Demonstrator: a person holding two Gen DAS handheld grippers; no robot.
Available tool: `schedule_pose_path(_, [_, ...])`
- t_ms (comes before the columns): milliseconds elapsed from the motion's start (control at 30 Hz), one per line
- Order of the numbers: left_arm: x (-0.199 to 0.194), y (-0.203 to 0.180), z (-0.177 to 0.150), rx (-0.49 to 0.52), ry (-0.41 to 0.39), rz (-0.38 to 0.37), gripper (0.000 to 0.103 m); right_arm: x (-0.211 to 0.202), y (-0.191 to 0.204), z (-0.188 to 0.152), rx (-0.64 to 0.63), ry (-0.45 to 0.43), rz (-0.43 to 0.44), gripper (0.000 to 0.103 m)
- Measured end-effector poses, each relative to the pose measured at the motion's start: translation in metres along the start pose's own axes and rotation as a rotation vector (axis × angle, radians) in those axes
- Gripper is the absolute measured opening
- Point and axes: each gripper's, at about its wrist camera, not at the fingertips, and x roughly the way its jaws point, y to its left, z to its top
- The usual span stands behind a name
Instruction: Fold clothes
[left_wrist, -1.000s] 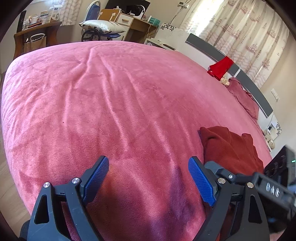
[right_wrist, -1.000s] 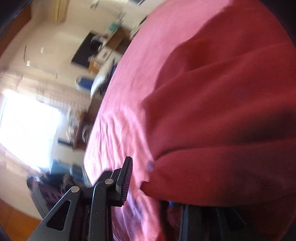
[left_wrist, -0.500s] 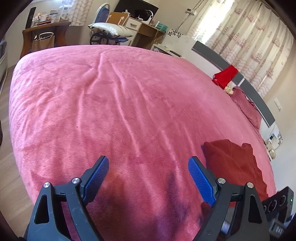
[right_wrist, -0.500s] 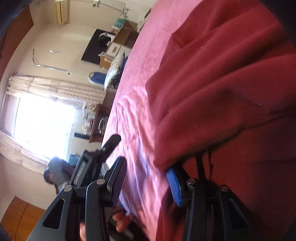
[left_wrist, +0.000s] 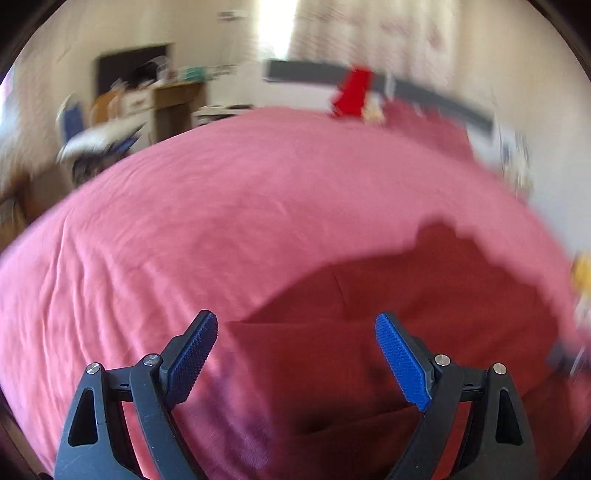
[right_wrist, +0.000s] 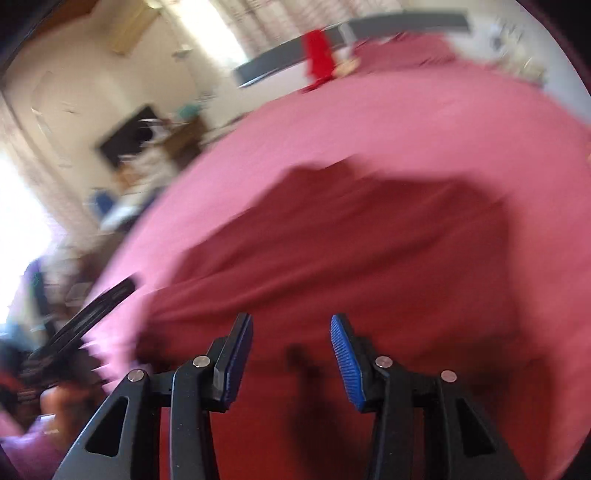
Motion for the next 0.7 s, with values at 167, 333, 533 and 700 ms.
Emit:
schedule_pose_path(167, [0.023,-0.017,-0.026,0.247,-0.038,0.122,0.101,0.049,-0.023,0.008,-0.338,0.138,-0.231,0.04])
schedule_pose_path(333, [0.038,0.002,-0.01,0.161,0.06,0.021,0.103,0.049,-0.039,0.012,-0.395,0.114,-0.205,0.037])
schedule_pose_path(533, [-0.005,0.006,0.009,0.129,-0.032,-0.05,0.103,-0.007,-0.064,0.02,-0.145,-0.012,-0.204,0.033])
schedule_pose_path(700, [-0.002,-0.029,-0.009,0.27,0.01,-0.017,0.103,0.003,-0.055,0.008,-0.158,0.061,-0.239,0.033])
